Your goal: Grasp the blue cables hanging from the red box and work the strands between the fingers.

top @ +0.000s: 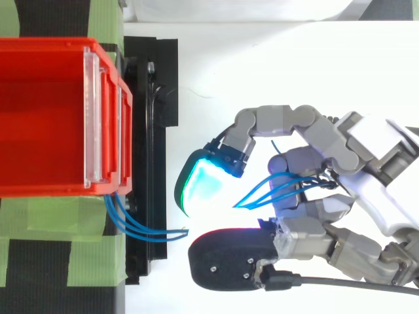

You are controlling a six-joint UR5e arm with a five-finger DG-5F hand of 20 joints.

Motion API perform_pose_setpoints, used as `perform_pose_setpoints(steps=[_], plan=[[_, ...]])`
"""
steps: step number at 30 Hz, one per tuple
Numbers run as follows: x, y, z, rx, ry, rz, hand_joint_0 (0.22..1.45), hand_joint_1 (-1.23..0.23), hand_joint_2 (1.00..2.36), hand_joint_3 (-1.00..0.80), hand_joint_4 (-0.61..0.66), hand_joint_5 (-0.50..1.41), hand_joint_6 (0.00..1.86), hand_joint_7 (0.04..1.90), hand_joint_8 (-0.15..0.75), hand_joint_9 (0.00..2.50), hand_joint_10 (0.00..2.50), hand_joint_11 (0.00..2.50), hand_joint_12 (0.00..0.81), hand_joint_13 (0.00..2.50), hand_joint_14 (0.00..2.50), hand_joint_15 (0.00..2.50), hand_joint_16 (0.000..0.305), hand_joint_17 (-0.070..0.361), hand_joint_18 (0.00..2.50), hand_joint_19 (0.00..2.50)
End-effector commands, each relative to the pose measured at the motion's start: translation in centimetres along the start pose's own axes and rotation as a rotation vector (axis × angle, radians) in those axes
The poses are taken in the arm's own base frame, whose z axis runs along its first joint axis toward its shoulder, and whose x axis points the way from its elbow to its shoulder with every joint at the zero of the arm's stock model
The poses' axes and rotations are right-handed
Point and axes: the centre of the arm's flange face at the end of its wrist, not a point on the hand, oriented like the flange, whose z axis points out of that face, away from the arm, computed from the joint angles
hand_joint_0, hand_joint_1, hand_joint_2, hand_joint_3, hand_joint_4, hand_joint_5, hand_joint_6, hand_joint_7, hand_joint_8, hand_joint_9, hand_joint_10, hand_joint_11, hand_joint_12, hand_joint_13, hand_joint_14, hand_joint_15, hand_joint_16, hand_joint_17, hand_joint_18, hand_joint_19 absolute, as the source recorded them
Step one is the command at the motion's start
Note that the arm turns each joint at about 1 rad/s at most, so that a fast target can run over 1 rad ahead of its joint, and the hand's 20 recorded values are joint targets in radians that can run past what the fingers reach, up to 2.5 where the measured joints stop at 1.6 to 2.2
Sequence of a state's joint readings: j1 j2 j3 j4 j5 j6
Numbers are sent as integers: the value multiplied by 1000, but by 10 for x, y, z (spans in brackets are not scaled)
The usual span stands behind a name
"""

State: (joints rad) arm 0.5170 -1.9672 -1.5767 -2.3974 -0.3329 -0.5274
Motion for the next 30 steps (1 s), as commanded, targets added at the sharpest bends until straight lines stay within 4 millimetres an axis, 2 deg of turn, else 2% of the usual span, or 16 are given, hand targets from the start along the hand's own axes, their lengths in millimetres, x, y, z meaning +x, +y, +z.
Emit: perform_pose_setpoints(steps=[1, 2, 4, 10, 21, 24, 26, 28, 30], plan=[[0, 0, 0, 0, 0, 0, 851, -662, 1005, -884, 262, -137, 953, 1085, 384, 987, 2500, 2500, 419, 1081, 2500, 1644, 46, 104, 1462, 1184], [0, 0, 0, 0, 0, 0, 858, -660, 1005, -885, 271, -140, 1021, 1062, 384, 987, 2500, 2500, 419, 1081, 2500, 1644, 46, 104, 1462, 1184], [0, -1, 0, 0, 0, 0, 906, -626, 1008, -817, 294, -162, 1310, 1028, 384, 987, 2500, 2500, 419, 1081, 2500, 1644, 46, 104, 1462, 1184], [0, 0, 0, 0, 0, 0, 913, -523, 1009, -809, 309, -108, 1423, 1105, 384, 987, 2500, 2500, 419, 1081, 2500, 1644, 46, 104, 1462, 1184], [0, -1, -1, 2, 3, -56, 918, -518, 1008, -821, 307, -77, 1457, 1106, 384, 987, 2500, 2500, 419, 1081, 2500, 1644, 46, 104, 1462, 1184], [-1, 0, 0, 2, 1, -60, 925, -556, 1006, -853, 297, -117, 1412, 1074, 384, 987, 2500, 2500, 419, 1081, 2500, 1644, 46, 104, 1462, 1184], [0, -1, 0, 1, 2, -63, 888, -573, 1004, -898, 291, -162, 1303, 1053, 384, 987, 2500, 2500, 419, 1081, 2500, 1644, 46, 104, 1462, 1184], [0, 0, 0, 0, 2, -61, 815, -561, 1000, -1000, 277, -133, 1013, 1075, 384, 987, 2500, 2500, 419, 1081, 2500, 1644, 46, 104, 1462, 1184], [0, 0, -1, 1, 2, -61, 798, -553, 1000, -1000, 286, -110, 840, 1117, 384, 987, 2500, 2500, 419, 1081, 2500, 1644, 46, 104, 1462, 1184]])
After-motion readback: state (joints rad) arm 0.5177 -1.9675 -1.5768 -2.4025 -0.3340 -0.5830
